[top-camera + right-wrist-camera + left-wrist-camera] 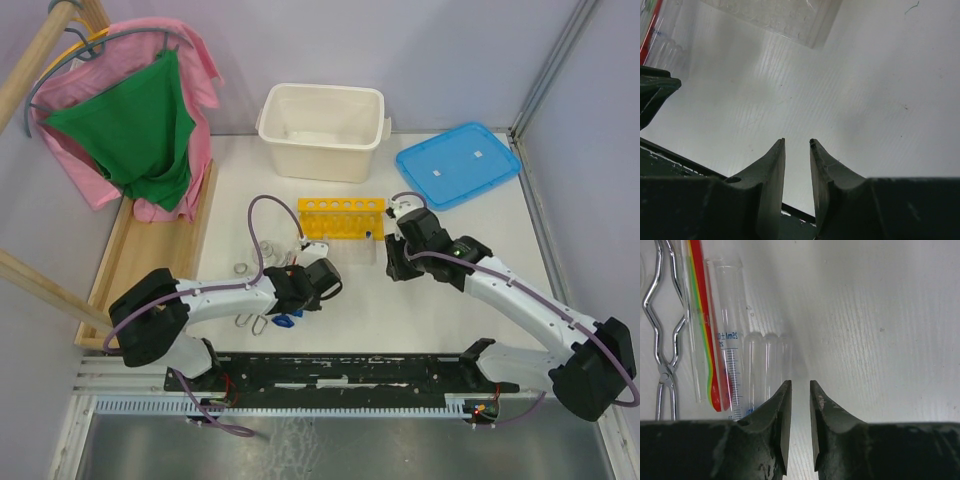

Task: Organize the chemistry lab equipment
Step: Pick up the test tube at the center of the board.

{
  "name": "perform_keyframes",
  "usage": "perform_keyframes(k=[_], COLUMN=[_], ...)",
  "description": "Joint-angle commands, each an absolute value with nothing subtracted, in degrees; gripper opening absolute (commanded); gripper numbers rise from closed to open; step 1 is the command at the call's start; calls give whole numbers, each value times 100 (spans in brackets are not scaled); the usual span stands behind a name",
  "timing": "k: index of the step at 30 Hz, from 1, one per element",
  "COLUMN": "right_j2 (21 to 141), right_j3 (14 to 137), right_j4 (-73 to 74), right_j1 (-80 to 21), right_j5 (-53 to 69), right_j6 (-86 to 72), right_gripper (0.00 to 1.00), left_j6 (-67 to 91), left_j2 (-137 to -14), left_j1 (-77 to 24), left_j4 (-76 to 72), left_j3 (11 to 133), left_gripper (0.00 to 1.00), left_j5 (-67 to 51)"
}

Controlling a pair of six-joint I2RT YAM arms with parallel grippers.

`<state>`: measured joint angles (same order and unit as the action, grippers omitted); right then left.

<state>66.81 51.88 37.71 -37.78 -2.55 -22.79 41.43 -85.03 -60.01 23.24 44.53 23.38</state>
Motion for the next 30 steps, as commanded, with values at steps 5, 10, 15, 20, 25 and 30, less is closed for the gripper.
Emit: perform_keyframes(k=[5,10,15,20,25,30], right_j2=[6364,6398,6415,6428,6390,6366], right_j3=[5020,5040,5052,5053,5014,4969], right_j4=[3609,3569,3526,3508,3524,3534], right_j1=[-3801,-3811,-3813,-3820,-3818,-3821], right_j5=[-405,-344,-323,-312,-350,-369], right_j6=[-2351,-2334,-2310,-2285,-2266,-2256], right_gripper=[34,34,34,34,33,33], left_j6=[3981,3994,4020,3996,3981,4035], left_j2=[-8324,-8442,-8486,-8560,-8701,-8772], left_j1=[-6053,-6053,-6050,-6053,-6055,-6051], left_j4=[2432,2492,2470,2440,2317,2202], left_j3=[4794,4792,4738,4753,4758,4698], left_gripper=[28,28,28,28,28,28], left_j5=[2751,2801,2894,2984,2918,2874])
